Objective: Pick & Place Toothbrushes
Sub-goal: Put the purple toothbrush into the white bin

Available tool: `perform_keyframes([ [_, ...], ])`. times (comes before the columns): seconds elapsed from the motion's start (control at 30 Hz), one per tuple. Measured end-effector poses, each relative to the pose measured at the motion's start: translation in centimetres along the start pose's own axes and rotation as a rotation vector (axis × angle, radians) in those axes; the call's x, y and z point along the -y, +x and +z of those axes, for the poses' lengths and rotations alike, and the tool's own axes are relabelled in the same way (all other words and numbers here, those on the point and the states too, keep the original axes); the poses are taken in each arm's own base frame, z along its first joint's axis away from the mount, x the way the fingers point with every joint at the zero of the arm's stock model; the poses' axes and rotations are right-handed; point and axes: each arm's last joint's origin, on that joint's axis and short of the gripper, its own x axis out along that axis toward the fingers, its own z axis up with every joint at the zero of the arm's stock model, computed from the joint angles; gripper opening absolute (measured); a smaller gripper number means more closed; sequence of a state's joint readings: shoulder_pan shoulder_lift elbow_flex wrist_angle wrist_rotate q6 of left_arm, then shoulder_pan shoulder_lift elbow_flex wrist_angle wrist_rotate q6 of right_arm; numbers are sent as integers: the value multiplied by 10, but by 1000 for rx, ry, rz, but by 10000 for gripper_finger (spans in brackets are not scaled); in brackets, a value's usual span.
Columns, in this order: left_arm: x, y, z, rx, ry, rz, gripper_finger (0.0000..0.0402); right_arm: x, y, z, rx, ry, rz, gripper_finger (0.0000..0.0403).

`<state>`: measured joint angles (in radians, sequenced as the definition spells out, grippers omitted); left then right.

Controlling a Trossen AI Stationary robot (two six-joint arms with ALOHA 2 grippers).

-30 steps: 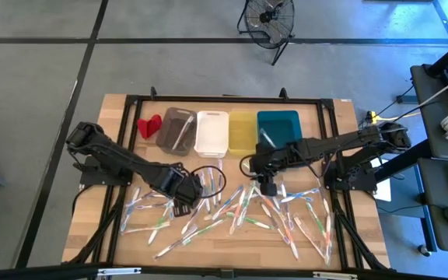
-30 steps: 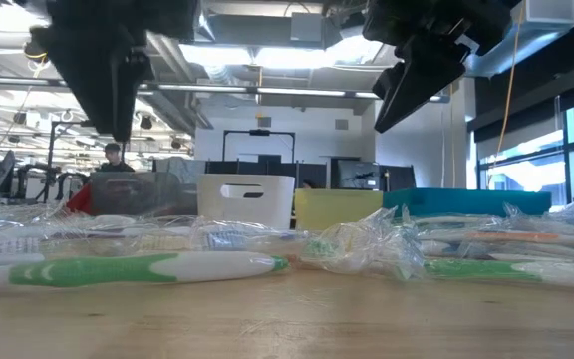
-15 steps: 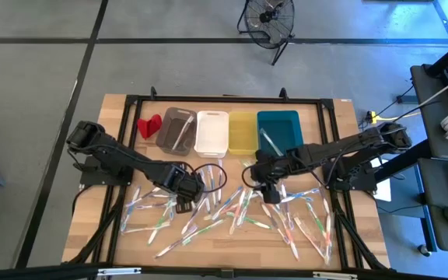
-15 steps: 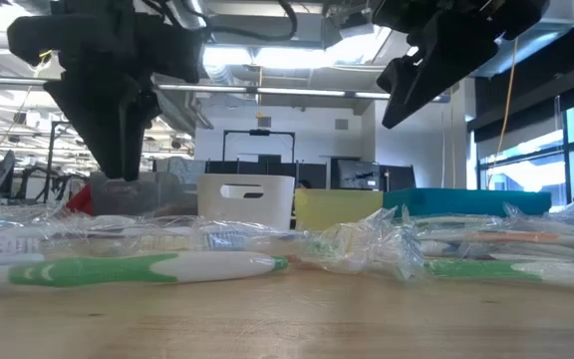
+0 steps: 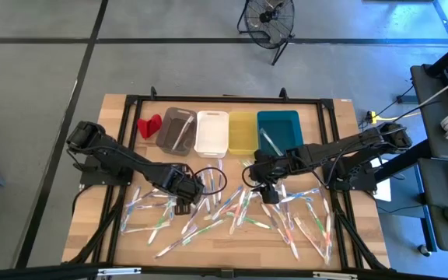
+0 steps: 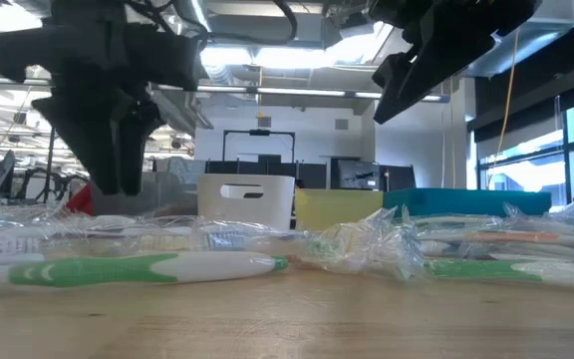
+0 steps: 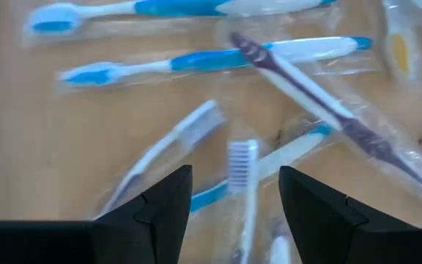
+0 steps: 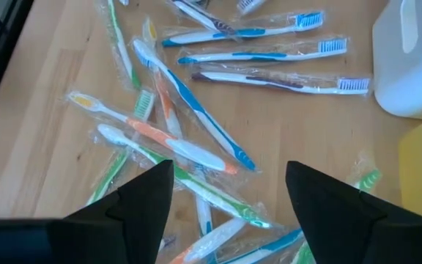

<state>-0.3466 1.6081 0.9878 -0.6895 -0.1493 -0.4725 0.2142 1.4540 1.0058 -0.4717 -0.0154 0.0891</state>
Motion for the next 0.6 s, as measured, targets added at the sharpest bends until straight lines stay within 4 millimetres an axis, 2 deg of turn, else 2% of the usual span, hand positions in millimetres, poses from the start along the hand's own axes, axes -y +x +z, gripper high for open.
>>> perform_keyframes([
  [0.1, -1, 6, -3, 13, -3, -10, 200, 0, 0, 0, 0, 0, 0, 262],
  [0.33, -1, 7, -3, 24, -25, -4, 200, 0, 0, 0, 0, 0, 0, 245],
  [0.6, 1, 22, -4, -25, -17, 22, 200, 0, 0, 0, 0, -1, 0, 226],
])
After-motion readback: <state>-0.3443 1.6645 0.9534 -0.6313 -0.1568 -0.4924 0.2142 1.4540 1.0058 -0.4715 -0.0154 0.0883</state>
